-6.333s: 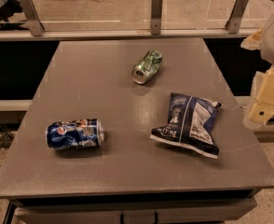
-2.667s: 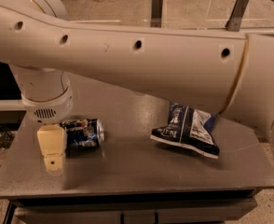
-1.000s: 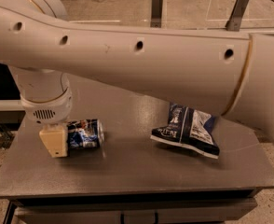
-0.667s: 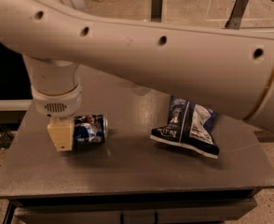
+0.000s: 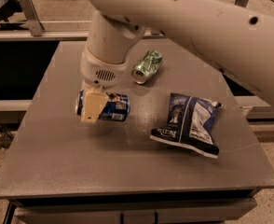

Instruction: Place pepsi can upright

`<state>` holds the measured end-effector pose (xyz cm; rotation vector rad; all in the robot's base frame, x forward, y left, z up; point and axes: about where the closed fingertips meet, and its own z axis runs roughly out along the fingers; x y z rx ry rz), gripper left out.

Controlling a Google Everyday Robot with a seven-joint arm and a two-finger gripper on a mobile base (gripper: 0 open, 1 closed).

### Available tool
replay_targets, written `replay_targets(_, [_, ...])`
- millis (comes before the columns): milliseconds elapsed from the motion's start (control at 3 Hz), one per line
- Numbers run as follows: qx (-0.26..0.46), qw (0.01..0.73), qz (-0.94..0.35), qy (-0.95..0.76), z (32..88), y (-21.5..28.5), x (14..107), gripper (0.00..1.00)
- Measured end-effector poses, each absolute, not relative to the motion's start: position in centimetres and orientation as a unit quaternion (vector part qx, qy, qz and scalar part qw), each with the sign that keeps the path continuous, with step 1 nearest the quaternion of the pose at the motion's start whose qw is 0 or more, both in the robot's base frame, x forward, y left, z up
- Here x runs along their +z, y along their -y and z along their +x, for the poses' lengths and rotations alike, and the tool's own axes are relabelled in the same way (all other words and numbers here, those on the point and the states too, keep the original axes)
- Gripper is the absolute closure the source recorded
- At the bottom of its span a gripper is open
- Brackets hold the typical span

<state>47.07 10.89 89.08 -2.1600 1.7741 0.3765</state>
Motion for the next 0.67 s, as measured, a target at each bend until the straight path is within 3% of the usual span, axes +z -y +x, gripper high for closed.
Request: replay_targets(667, [0.205, 0.258, -0.740, -0.586, 51.2, -7.4, 93.4, 1.00])
